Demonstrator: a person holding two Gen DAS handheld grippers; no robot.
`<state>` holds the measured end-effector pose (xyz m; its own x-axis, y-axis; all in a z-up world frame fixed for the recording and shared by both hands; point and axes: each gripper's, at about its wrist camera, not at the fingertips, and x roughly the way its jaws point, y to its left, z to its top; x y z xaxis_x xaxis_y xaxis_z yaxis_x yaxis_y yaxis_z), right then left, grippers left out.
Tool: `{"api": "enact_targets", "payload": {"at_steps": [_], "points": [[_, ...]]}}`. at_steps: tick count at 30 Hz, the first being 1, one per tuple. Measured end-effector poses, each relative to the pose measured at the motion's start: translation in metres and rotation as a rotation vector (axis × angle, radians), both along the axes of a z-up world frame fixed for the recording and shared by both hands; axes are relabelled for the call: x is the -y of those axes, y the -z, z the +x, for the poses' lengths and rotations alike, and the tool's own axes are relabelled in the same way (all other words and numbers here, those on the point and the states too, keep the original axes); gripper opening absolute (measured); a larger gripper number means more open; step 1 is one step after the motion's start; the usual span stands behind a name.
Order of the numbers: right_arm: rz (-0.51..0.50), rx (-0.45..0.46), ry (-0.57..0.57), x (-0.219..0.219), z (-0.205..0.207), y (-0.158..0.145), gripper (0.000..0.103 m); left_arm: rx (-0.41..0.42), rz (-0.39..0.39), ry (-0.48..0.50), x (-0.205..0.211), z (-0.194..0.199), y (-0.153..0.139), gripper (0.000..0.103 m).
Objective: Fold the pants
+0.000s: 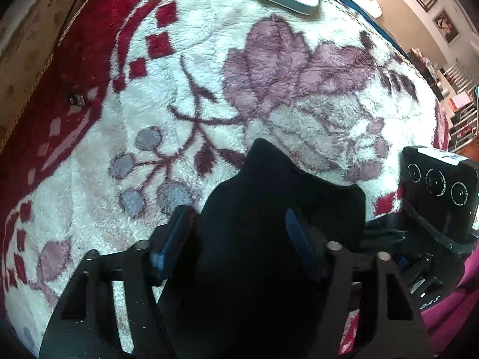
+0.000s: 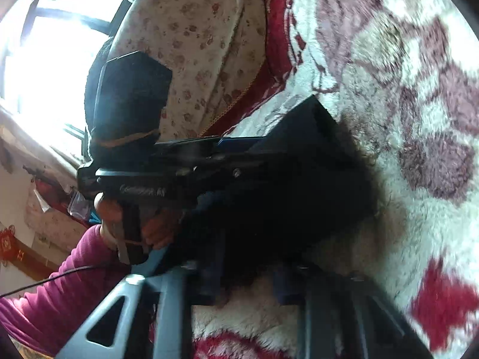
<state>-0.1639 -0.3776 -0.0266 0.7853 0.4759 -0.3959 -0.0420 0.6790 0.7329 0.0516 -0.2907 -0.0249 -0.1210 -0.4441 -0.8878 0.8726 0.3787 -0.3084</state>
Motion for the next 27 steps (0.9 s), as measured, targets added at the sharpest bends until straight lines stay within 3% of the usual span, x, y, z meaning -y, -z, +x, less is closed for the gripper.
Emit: {"api": "enact_targets", "payload": {"at_steps": [1, 2, 3, 5, 10, 16, 27], "points": [[0.001, 0.006, -0.008, -0.001, 0.0, 0.0, 0.017, -0.007, -0.01, -0.009, -0.001, 0.001, 0.0, 0.049], [0.002, 0.013, -0.013, -0.001, -0.001, -0.001, 0.015, -0.03, -0.027, -0.016, -0.004, 0.004, -0.001, 0.031], [0.005, 0.019, -0.016, -0.001, -0.002, -0.001, 0.014, -0.066, -0.045, -0.021, -0.007, 0.006, -0.002, 0.027], [0.015, 0.032, -0.021, 0.0, -0.002, -0.002, 0.014, -0.05, -0.054, -0.01, -0.012, 0.004, -0.004, 0.022], [-0.006, 0.05, -0.027, -0.002, -0.001, -0.007, 0.012, -0.031, -0.076, -0.016, -0.016, -0.002, -0.007, 0.015], [-0.045, 0.094, -0.035, -0.009, -0.005, -0.024, 0.012, -0.034, -0.142, -0.037, -0.04, -0.005, -0.029, 0.014], [-0.168, 0.213, -0.132, -0.055, 0.003, -0.088, 0.011, 0.042, -0.27, -0.145, -0.106, 0.015, -0.105, 0.014]]}}
